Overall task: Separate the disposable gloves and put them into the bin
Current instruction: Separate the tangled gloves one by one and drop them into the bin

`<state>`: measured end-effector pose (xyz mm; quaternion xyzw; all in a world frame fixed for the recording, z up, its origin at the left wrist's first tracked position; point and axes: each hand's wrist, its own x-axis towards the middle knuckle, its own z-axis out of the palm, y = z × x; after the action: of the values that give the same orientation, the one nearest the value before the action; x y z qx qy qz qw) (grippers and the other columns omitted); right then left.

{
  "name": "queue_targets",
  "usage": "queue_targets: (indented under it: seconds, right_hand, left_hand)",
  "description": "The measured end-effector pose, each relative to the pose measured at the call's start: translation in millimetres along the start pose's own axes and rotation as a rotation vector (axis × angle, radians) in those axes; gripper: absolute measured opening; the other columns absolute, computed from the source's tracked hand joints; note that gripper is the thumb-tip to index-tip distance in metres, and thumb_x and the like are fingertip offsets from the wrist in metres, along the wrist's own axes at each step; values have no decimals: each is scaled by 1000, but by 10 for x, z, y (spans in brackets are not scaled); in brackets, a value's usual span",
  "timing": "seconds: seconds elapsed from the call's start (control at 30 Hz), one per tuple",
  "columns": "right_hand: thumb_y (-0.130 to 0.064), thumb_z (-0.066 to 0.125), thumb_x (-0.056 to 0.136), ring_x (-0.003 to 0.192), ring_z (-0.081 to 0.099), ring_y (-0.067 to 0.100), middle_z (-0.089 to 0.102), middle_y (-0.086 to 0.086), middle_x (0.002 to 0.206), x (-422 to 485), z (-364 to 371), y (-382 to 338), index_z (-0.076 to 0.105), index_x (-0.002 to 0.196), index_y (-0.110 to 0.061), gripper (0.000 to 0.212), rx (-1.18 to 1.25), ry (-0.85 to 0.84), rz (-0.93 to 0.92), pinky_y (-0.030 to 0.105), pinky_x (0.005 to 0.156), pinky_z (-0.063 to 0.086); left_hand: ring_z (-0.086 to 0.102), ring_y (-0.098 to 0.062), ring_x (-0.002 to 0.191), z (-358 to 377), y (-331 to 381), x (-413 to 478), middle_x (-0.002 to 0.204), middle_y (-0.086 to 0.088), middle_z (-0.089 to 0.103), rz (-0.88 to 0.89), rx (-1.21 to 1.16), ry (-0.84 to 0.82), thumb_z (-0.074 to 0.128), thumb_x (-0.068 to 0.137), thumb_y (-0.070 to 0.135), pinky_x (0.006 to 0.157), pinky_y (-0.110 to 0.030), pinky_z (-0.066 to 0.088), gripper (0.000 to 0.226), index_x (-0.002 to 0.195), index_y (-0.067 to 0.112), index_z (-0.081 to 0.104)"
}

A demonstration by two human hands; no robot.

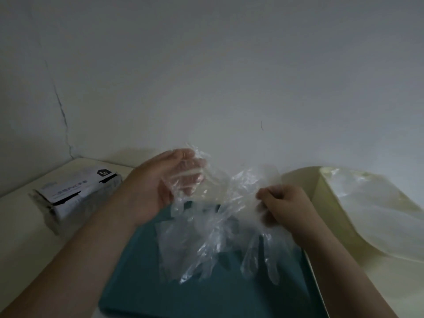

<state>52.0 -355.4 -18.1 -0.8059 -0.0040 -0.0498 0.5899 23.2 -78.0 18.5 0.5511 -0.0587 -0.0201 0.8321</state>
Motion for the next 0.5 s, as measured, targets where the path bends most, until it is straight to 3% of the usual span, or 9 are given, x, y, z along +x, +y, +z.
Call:
queue_targets:
  seconds: [0.1,0.2,0.27,0.37,0.43,0.5]
  right_hand:
    - [-10,65,100,60,71,28,77,19,79,-44,40,-45,73,93,8,21,22,-47,2,48,68,62]
    - [-7,68,98,69,75,28,79,16,85,-103,68,-87,72,108,-2,12,126,-200,28,44,69,63]
    - [-6,75,93,67,71,28,77,17,87,-113,129,-70,72,114,-7,21,164,-289,46,38,61,59]
    - [-13,79,80,72,63,32,71,21,85,-112,223,-36,71,104,1,29,281,-370,80,43,71,49]
    - [-11,75,88,64,61,26,66,16,75,-140,228,-44,67,88,2,15,348,-464,67,34,64,50]
    - [-11,62,101,67,67,21,69,14,77,-170,194,-88,70,86,0,20,422,-548,94,28,63,54]
  left_hand:
    - [78,-24,73,-30,115,-162,105,-12,79,-17,15,-299,84,82,39,53,-32,59,23,94,21,78]
    - [77,-24,64,95,39,-227,82,-10,78,-30,49,-428,87,78,43,50,-29,58,29,94,20,78]
    - [77,-26,69,169,-53,-220,91,-13,79,-22,49,-388,77,86,33,52,-31,60,17,93,18,79]
    - [76,-25,67,247,-195,-172,94,-18,77,-66,94,-197,62,95,14,50,-29,58,18,94,8,80]
    - [75,-20,63,280,-279,-127,89,-19,77,-65,232,-63,66,96,10,49,-23,55,16,99,5,80]
    - [72,-16,59,272,-332,-93,86,-17,77,-50,308,17,67,98,10,45,-19,50,16,105,2,79]
